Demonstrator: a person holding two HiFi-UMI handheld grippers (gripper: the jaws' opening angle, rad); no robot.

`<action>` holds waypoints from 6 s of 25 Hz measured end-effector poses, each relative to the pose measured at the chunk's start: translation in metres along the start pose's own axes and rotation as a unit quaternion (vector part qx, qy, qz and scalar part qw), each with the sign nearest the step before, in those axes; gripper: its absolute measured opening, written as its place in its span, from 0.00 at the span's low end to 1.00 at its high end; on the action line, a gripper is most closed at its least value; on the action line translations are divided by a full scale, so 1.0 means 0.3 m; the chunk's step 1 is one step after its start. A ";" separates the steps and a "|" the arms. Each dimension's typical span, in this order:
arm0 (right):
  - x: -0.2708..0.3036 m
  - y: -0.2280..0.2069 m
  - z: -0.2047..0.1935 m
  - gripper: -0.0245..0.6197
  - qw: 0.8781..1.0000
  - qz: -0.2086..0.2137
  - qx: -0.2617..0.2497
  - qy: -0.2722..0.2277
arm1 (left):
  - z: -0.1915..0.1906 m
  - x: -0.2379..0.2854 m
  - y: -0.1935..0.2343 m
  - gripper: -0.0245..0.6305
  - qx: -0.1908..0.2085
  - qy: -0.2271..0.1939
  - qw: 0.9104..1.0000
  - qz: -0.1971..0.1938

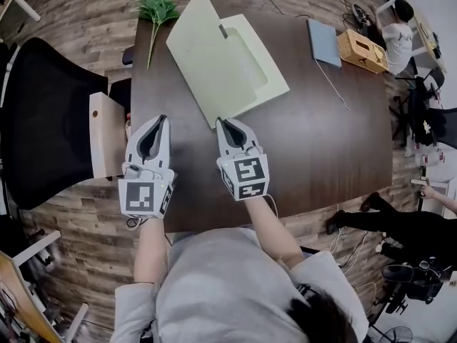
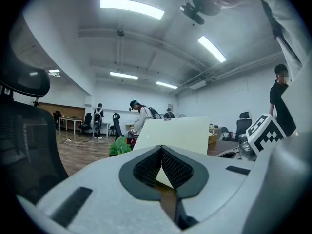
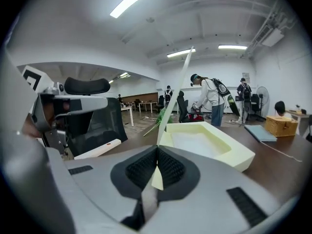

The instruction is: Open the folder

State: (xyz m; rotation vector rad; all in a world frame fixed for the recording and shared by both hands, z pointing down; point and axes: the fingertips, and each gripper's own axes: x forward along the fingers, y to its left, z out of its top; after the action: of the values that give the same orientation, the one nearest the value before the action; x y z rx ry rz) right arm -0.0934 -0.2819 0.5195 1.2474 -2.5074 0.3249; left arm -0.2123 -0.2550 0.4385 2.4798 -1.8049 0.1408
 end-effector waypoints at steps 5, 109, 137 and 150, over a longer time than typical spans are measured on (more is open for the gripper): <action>0.010 0.070 -0.018 0.06 0.999 0.007 -0.047 0.017 | 0.019 -0.064 0.036 0.05 -0.001 -0.010 1.000 0.011; -0.857 -0.058 0.309 0.06 0.980 -0.052 -0.052 -0.182 | 0.308 -0.418 -0.414 0.05 0.027 -0.089 0.996 0.007; -1.120 -0.207 0.404 0.06 0.962 -0.096 -0.045 -0.252 | 0.409 -0.414 -0.537 0.05 0.042 -0.113 0.993 0.003; -1.125 -0.228 0.416 0.06 0.959 -0.104 -0.047 -0.260 | 0.423 -0.405 -0.536 0.05 0.032 -0.125 0.992 0.003</action>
State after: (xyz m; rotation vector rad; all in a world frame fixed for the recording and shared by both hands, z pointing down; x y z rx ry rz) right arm 0.1302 -0.1183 0.2798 1.7181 -2.7232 -0.2004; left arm -0.0924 -0.1048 0.2977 2.6385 -1.9274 -0.1187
